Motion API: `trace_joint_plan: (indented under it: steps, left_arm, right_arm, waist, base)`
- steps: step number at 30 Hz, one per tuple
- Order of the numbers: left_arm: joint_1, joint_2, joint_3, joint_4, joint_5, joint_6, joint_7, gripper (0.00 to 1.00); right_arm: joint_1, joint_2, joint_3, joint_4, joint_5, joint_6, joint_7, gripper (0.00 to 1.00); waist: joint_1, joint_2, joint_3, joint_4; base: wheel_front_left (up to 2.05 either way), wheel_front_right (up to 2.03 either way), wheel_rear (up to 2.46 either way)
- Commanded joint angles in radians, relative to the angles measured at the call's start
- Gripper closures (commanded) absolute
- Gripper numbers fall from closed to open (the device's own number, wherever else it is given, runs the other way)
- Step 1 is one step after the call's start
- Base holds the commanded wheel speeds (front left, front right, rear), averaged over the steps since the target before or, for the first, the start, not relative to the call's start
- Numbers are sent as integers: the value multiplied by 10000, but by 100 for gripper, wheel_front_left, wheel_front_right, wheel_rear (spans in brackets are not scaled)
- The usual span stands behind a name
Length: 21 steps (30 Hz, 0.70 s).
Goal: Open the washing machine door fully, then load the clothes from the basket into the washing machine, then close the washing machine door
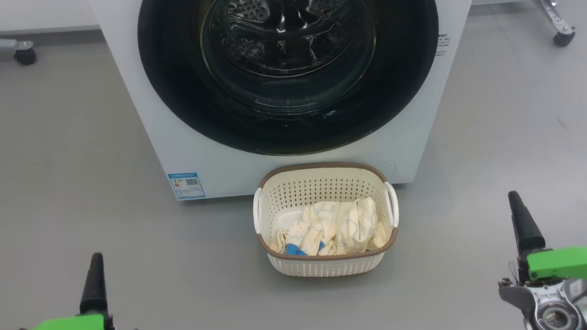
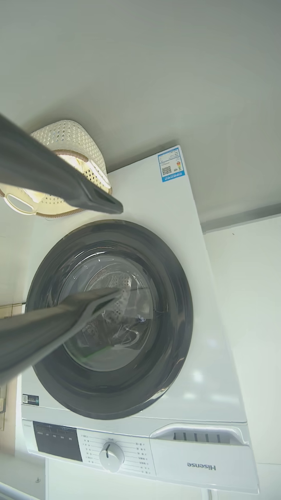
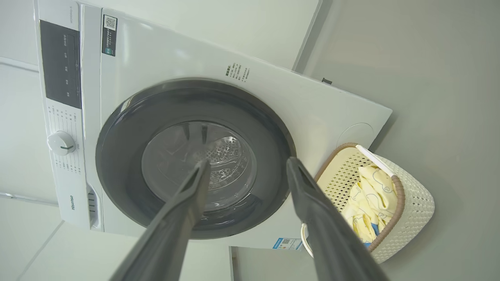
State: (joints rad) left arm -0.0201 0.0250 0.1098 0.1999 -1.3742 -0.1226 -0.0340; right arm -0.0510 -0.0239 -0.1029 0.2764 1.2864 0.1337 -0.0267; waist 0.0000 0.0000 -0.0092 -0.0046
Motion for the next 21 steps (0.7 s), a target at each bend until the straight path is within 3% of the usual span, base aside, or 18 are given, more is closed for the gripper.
trace_joint_plan:
  steps: [1, 21]
  left_arm:
    - [-573, 144, 227, -545, 356, -32, -112, 0]
    - [-537, 172, -121, -1626, 3423, 14, -672, 0]
  right_arm:
    - [-630, -126, 121, -497, -416, -13, -183, 0]
    - [-936, -161, 663, -1021, -3563, -17, -743, 0]
  waist:
    - [0, 0, -5, 5]
    - [0, 0, -8, 52]
  base:
    - [0, 0, 0]
    - [0, 0, 0]
